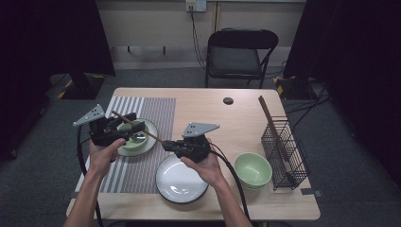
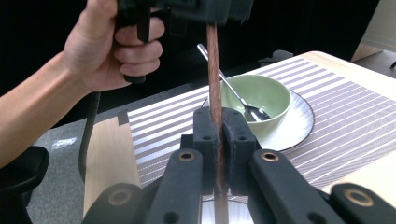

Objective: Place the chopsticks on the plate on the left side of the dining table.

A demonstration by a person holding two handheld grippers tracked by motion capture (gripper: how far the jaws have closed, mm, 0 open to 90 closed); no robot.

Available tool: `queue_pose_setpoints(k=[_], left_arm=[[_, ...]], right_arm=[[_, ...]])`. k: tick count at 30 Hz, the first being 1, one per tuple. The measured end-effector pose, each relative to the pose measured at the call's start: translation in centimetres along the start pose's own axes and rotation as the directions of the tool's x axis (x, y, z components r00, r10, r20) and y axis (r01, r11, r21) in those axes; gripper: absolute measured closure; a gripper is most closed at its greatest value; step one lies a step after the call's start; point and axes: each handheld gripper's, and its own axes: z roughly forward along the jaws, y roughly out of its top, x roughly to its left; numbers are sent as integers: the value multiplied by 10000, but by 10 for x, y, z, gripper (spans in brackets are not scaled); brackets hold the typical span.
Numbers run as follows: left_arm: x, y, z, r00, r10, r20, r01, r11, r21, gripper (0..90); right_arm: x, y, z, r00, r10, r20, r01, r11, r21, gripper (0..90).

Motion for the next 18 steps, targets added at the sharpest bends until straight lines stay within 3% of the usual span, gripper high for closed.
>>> queue_pose_setpoints(k=[4,18], left_arm=[[3,-2,2,9991,-304,280,302,9995,94,333],[11,4,-18,9993,-126,-366,112,9992,-375,306]], right_arm=[[-2,2,-6,10000,-3,20,3,10000,-66,852],[-7,-11,-13,9999,164,-24,-164,9999,36,855]])
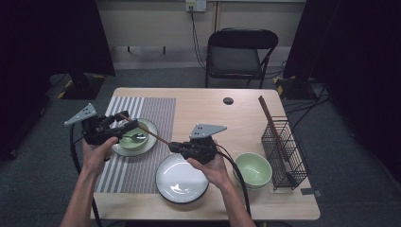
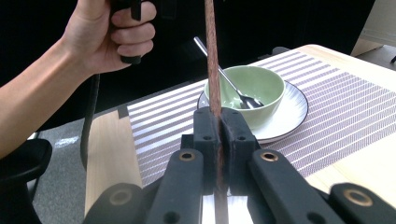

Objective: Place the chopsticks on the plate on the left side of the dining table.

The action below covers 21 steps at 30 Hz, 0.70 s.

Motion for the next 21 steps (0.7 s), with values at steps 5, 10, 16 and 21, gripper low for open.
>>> queue_pose_setpoints(k=[5,10,16,21], left_arm=[[2,-2,1,9994,192,-274,-188,9997,124,308],[4,-4,2,9996,160,-219,-156,9997,195,308],[5,-7,4,9995,172,-264,-164,9994,318,305],[7,-10,7,9995,166,-255,-154,9988,464,306]], right_arm=[[3,0,-3,9999,-105,29,104,9999,32,856],[3,2,-5,9999,-107,70,106,9999,118,855],[4,5,-7,9996,-196,194,193,9997,164,854],[2,5,-8,9996,-173,244,166,9995,278,854]])
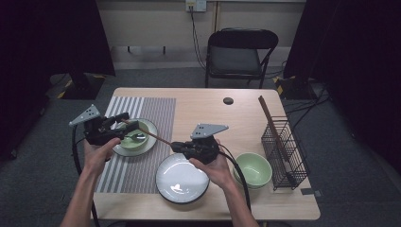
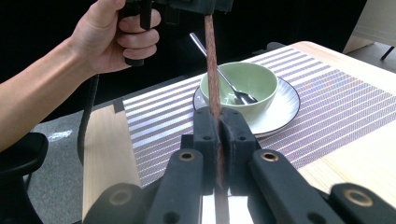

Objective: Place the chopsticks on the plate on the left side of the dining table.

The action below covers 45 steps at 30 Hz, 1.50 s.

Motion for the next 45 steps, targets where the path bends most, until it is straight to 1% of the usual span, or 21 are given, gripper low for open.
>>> queue_pose_setpoints(k=[5,8,10,11,12,13,15,18,20,22,24,26,28,30,31,33,34,36,39,42,45], left_arm=[[1,-2,2,9999,-25,111,23,9999,123,306],[1,-4,4,9999,-39,138,36,9997,233,306],[0,-6,7,9999,115,74,-118,9990,421,310],[0,-7,8,9997,239,79,-242,9990,366,312],[-1,-8,9,9995,235,186,-241,9993,301,322],[-2,-8,10,9994,225,249,-234,9990,371,323],[-4,-8,14,9991,322,271,-337,9977,592,324],[-4,-9,15,9989,272,390,-296,9975,643,321],[-4,-10,16,9990,263,372,-288,9974,661,322],[-4,-11,17,9989,326,352,-351,9966,741,325],[-4,-12,19,9985,334,430,-370,9957,851,328],[-5,-12,19,9985,307,455,-343,9962,797,328],[-7,-11,18,9972,344,668,-386,9973,631,324],[-9,-9,17,9954,501,818,-544,9972,508,331],[-11,-8,17,9944,511,920,-563,9969,548,334],[-17,-7,19,9910,742,1112,-803,9954,514,337],[-18,-6,20,9887,973,1137,-1045,9927,597,338],[-25,-7,25,9821,1235,1421,-1335,9890,631,340],[-33,-9,33,9748,1655,1496,-1799,9797,888,336],[-36,-13,38,9684,1967,1532,-2144,9706,1090,325],[-36,-16,40,9631,2111,1668,-2299,9678,1028,326]], right_arm=[[-1,0,-1,10000,16,-2,-16,10000,40,853],[0,1,-4,10000,-13,40,13,9999,-116,853],[-1,2,-7,10000,10,-81,-12,9994,-332,857],[-1,3,-9,9999,32,-146,-37,9992,-386,857],[1,4,-9,10000,-70,50,71,9996,-276,857],[1,5,-9,9996,-153,217,157,9998,-152,857],[1,5,-10,9999,-128,101,129,9998,-165,857],[-1,6,-12,10000,-3,90,5,9997,-262,857],[-2,6,-13,10000,26,33,-25,9994,-349,857],[-3,8,-14,10000,48,35,-47,9995,-323,857],[-4,9,-14,10000,64,44,-63,9995,-300,857],[-5,9,-14,9999,118,15,-117,9995,-310,857],[-6,9,-14,9999,131,65,-129,9995,-281,857],[-8,9,-14,9998,154,106,-152,9997,-211,858],[-9,8,-14,9997,197,172,-194,9997,-169,857],[-12,7,-14,9991,313,269,-310,9994,-140,857],[-13,7,-15,9988,370,334,-365,9992,-155,857],[-15,6,-16,9981,455,408,-447,9988,-211,858],[-14,7,-18,9983,426,400,-416,9988,-256,857],[-13,8,-20,9984,379,411,-369,9990,-234,857],[-12,9,-23,9981,359,495,-353,9993,-126,857]])
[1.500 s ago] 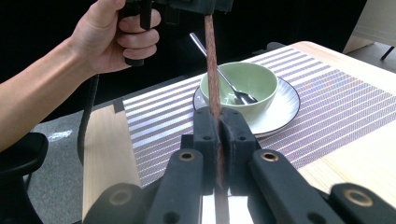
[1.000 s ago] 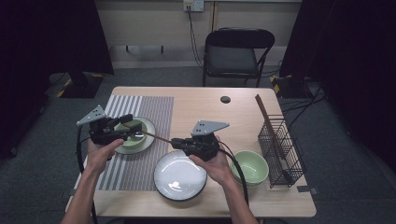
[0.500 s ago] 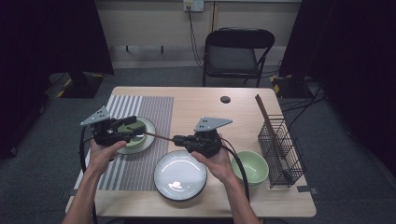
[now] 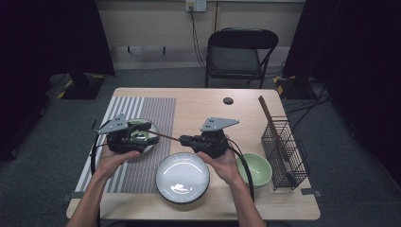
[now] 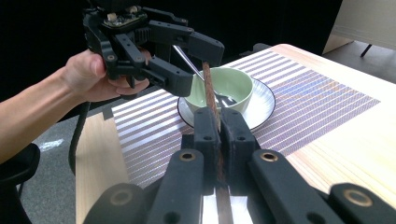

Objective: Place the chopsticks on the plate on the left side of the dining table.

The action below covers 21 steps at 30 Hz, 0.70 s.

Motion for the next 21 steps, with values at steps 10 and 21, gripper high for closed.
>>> queue_pose_setpoints(k=[10,21], left_arm=[[-4,-4,8,9984,566,-8,-565,9970,524,314],[-1,-10,10,9983,561,-150,-546,9945,888,484]], right_arm=[[2,7,-6,9999,-127,57,126,9998,154,858],[3,14,-7,9999,-132,-80,134,9993,349,857]])
